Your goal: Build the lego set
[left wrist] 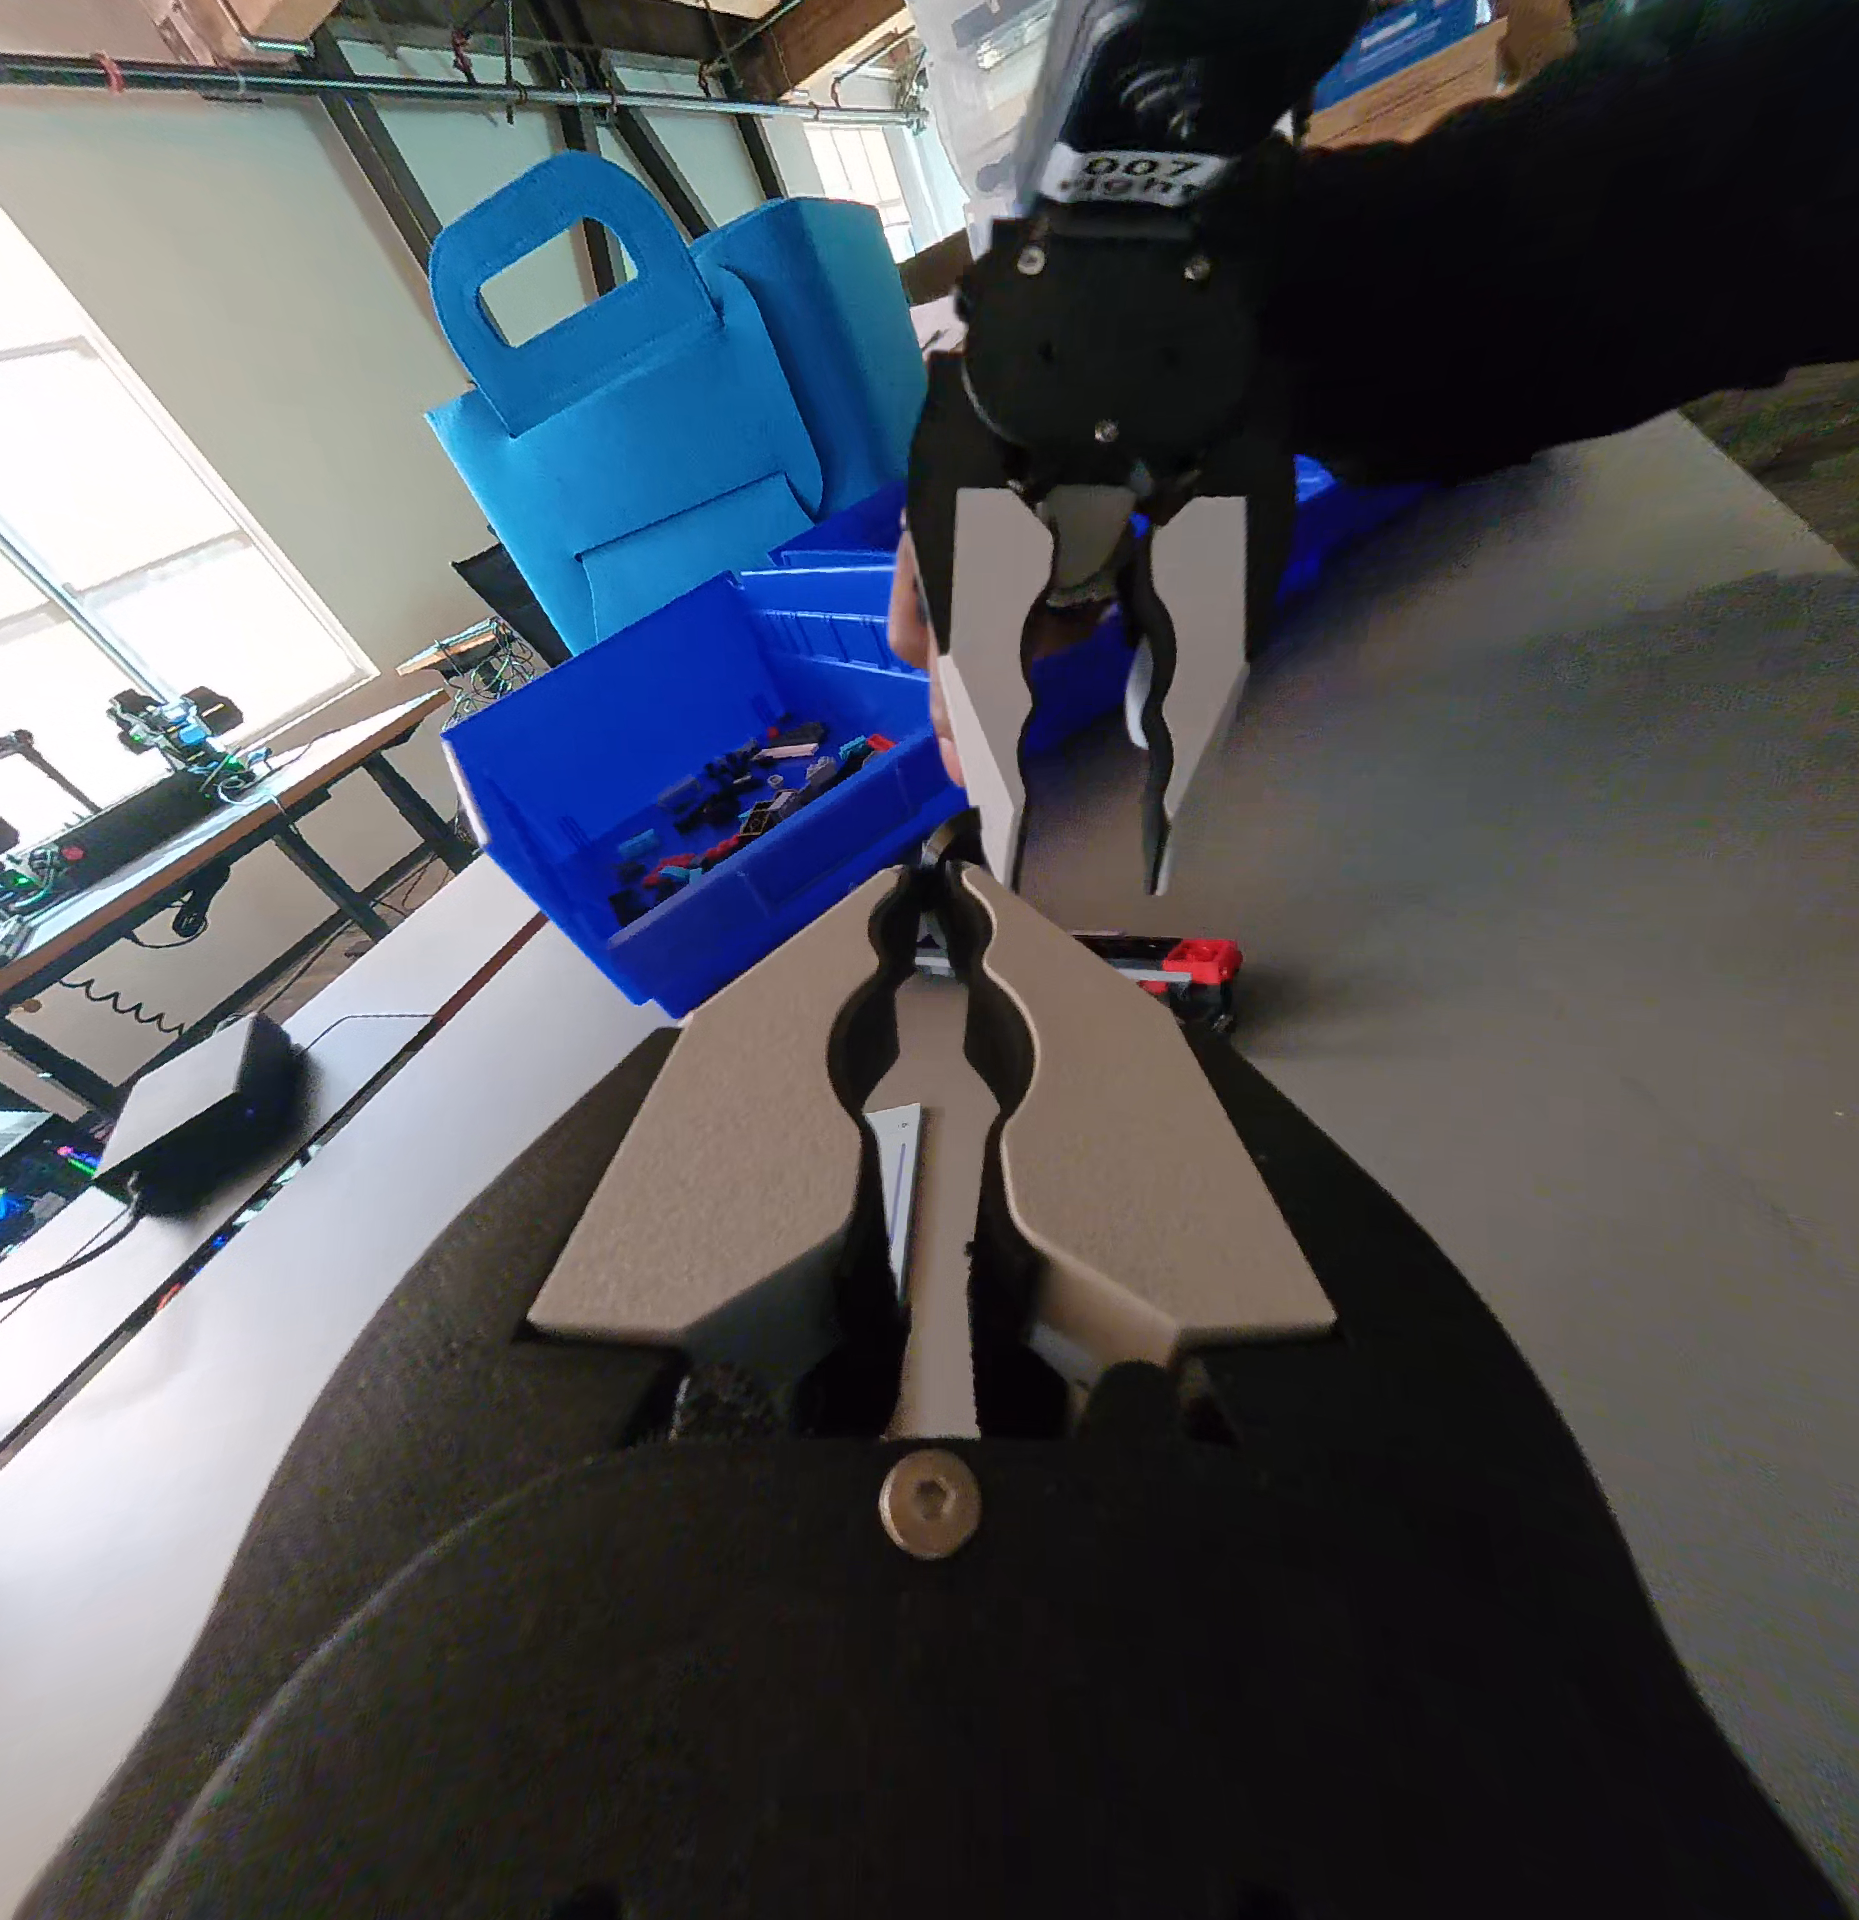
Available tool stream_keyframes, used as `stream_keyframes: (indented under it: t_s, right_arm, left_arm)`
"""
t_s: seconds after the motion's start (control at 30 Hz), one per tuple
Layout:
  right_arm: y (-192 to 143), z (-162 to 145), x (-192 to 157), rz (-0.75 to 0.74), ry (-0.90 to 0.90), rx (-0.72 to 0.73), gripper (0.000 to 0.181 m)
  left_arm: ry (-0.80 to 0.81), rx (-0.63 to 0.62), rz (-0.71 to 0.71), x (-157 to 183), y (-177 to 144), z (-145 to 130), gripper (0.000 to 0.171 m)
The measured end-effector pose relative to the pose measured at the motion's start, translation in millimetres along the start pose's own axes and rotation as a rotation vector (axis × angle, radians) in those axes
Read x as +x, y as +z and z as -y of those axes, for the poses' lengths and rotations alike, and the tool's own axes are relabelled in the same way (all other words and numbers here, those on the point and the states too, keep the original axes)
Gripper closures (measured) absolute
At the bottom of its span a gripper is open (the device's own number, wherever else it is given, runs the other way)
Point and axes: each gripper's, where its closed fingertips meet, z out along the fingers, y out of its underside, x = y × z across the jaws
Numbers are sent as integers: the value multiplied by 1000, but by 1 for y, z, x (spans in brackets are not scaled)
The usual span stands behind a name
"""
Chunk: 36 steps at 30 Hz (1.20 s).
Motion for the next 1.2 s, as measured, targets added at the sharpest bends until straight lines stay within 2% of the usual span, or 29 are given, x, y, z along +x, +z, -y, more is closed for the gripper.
stream_keyframes:
  t_s: [0.1, 0.27, 0.47, 0.7, 0.8, 0.93, 1.1, 1.2]
  right_arm:
    - [2, -5, 3, 118, -64, -44, 136]
    - [17, -15, -3, 397, -100, -164, 121]
    - [29, -27, -16, 676, -90, -291, 122]
    - [26, -30, -18, 773, -53, -390, 139]
    - [27, -28, -19, 717, -10, -355, 141]
    - [30, -27, -12, 537, 56, -293, 143]
    - [35, -27, 16, 137, 147, -264, 144]
    - [29, -18, 32, -75, 257, -188, 145]
  left_arm:
    - [3, 5, 1, -1, -2, 2, 168]
    - [-12, 21, 21, -8, -7, 5, 168]
    - [-25, 39, 50, -17, -14, 9, 168]
    - [-36, 59, 57, -21, -18, 14, 168]
    - [-53, 76, 60, -23, -21, 18, 168]
    - [-86, 99, 67, -27, -23, 21, 169]
    - [-143, 115, 72, -32, -25, 22, 169]
    - [-221, 124, 69, -36, -24, 18, 168]
